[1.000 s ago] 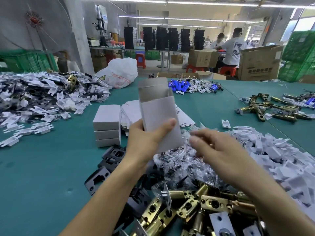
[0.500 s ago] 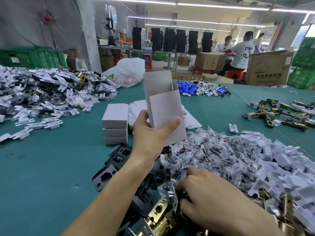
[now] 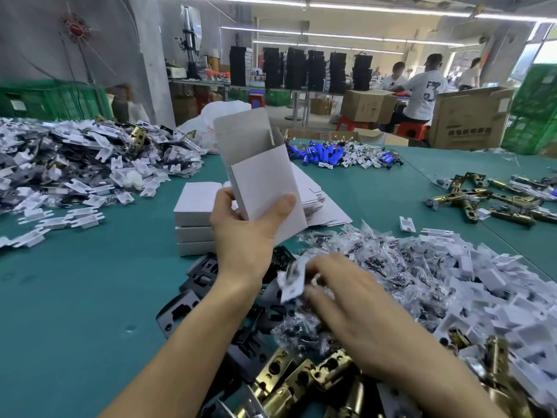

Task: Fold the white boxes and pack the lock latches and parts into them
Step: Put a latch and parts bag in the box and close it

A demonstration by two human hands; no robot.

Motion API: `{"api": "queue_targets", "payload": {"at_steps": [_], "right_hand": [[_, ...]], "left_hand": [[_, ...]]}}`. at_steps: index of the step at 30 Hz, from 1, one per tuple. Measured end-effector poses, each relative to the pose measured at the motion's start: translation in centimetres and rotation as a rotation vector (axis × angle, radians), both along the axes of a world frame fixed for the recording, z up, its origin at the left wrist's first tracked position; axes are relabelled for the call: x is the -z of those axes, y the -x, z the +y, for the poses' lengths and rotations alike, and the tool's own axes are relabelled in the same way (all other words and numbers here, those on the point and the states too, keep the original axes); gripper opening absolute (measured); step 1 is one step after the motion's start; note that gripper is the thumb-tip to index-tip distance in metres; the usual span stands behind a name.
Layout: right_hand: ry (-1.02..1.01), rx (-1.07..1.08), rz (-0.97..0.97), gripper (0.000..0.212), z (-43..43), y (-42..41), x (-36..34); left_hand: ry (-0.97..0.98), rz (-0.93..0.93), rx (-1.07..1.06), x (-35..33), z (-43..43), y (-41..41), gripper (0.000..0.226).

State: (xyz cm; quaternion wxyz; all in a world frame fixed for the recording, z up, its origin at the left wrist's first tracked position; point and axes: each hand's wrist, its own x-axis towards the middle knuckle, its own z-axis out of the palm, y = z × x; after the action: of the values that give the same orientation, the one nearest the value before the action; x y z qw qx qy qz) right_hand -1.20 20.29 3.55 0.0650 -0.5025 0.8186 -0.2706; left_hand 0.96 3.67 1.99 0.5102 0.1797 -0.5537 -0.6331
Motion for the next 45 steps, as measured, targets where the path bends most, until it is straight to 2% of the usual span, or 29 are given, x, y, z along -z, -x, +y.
{"api": "queue_targets", "payload": {"at_steps": [2, 5, 7, 9, 11, 13, 16, 21, 25, 26, 29, 36, 41, 45], "right_hand": [[0.232, 0.087, -0.234, 0.018, 0.3, 0.6, -0.8], [0.473, 0.235, -0.41, 0.028, 1.3, 2.0, -2.2], [0.58, 0.33, -0.498, 0.026, 2.0, 3.1, -2.7], [0.597, 0.424, -0.497, 0.019, 2.8, 4.3, -2.9], [0.563, 0.453, -0.576, 0.01, 3.5, 5.2, -3.0], [0.532, 0.404, -0.634, 0.021, 4.2, 5.4, -3.2], [0.502, 0.342, -0.511, 0.034, 4.7, 5.2, -4.1], [0.558, 0.319, -0.307, 0.056, 5.9, 4.7, -5.4], [0.636, 0.194, -0.221, 0.026, 6.2, 3.8, -6.1], [0.652, 0.182, -0.212, 0.024, 6.1, 3.6, -6.2], [0.632, 0.2, -0.078, 0.03, 5.6, 3.1, -6.1], [0.556, 0.202, 0.205, 0.019, 4.6, 2.9, -5.4], [0.517, 0.234, 0.281, 0.03, 4.5, 3.0, -5.1], [0.595, 0.29, 0.306, 0.037, 4.2, 3.0, -5.0]], "left_hand": [[-0.002, -0.012, 0.003, -0.1, -0.2, -0.3, 0.047], [0.029, -0.131, 0.115, 0.0, 0.3, -0.6, 0.051], [0.075, -0.25, 0.217, 0.3, 0.8, -0.6, 0.054], [0.154, -0.381, 0.353, 0.7, 1.1, -0.6, 0.051], [0.25, -0.496, 0.51, 1.3, 1.6, -0.6, 0.053], [0.272, -0.526, 0.639, 1.9, 2.2, -0.6, 0.056], [0.281, -0.527, 0.756, 2.7, 2.8, -0.4, 0.054], [0.369, -0.589, 0.676, 3.7, 1.9, -0.3, 0.037], [0.381, -0.628, 0.65, 4.2, 1.6, -0.2, 0.035], [0.379, -0.625, 0.645, 4.2, 1.6, -0.2, 0.036], [0.433, -0.614, 0.607, 4.4, 1.6, -0.1, 0.039], [0.543, -0.645, 0.541, 4.6, 2.1, 0.0, 0.05], [0.58, -0.652, 0.501, 4.7, 2.3, 0.0, 0.055], [0.655, -0.658, 0.463, 4.7, 2.3, 0.0, 0.056]]}}
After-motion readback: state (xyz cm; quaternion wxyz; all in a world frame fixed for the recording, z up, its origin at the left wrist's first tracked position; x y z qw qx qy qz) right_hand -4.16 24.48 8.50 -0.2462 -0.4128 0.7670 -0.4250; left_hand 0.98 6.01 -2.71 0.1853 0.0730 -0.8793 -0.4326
